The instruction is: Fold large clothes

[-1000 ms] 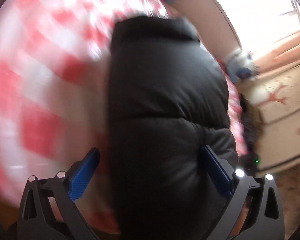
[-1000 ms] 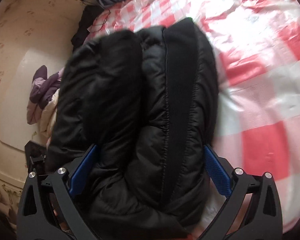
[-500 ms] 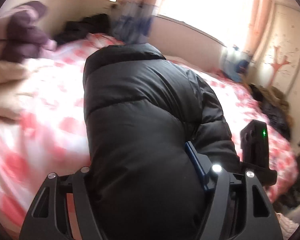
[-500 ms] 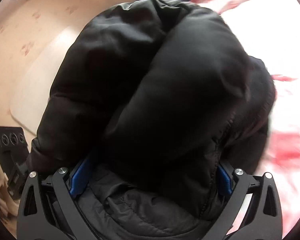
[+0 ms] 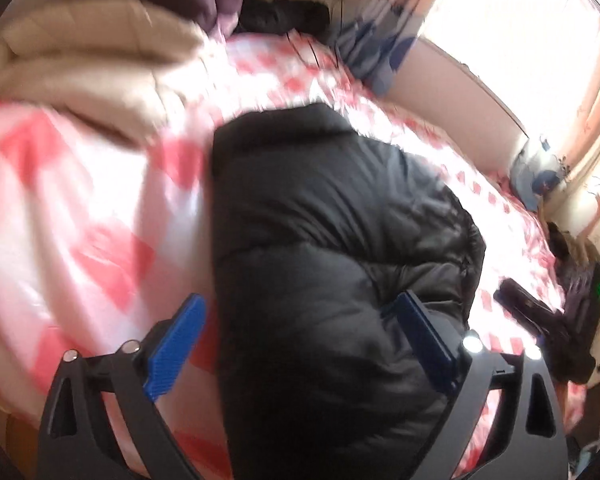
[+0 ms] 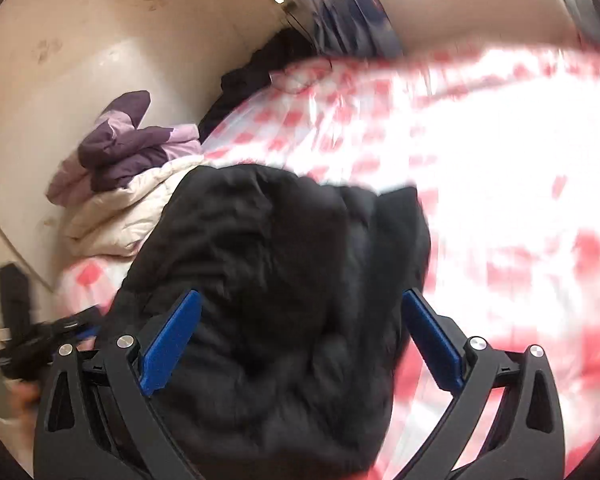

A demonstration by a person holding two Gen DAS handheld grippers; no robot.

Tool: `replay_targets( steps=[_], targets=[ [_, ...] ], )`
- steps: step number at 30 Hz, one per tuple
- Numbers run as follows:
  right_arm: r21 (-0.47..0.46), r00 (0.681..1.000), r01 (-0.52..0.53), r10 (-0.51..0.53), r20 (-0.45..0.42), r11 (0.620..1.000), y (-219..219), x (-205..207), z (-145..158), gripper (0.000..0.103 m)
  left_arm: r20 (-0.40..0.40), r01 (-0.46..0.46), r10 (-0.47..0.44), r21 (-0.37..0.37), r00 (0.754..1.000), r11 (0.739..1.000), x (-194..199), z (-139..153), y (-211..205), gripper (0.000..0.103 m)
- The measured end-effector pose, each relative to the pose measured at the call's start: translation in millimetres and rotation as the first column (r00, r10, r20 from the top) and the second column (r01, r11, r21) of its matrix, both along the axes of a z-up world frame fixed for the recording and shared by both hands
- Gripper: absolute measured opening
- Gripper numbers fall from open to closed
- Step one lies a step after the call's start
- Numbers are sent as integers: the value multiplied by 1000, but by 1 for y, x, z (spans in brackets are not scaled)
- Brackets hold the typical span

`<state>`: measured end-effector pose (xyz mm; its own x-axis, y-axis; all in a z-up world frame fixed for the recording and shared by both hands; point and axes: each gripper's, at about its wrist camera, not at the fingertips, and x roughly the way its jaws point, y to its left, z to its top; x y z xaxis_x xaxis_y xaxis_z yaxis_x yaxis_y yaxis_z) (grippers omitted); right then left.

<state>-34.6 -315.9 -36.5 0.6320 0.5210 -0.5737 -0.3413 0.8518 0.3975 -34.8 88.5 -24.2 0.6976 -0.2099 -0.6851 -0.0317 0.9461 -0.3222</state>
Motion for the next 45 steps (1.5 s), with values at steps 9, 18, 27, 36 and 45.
replay_targets(
  steps=[9, 18, 27, 36, 45],
  targets=[
    [-174, 980, -10, -25, -200, 985, 18, 4, -31, 97, -50, 27, -18, 180, 999, 983, -40, 14, -38, 96],
    [-387, 998, 13, -34, -46, 922, 31, -113, 41, 97, -52, -48, 65, 277, 997, 960, -84, 31, -61, 96],
    [-410, 1000, 3, 3, 15, 912, 59, -161, 67, 97, -60, -30, 54, 342, 997, 939, -108, 40, -59, 96],
    [-394, 994, 71, -97, -48, 916, 58, -140, 72, 97, -85, -24, 55, 327, 995, 945, -106, 39, -46, 96],
    [-391, 987, 61, -115, -114, 918, 69, -131, 66, 97, -106, -4, 39, 314, 994, 950, -104, 38, -45, 96]
  ],
)
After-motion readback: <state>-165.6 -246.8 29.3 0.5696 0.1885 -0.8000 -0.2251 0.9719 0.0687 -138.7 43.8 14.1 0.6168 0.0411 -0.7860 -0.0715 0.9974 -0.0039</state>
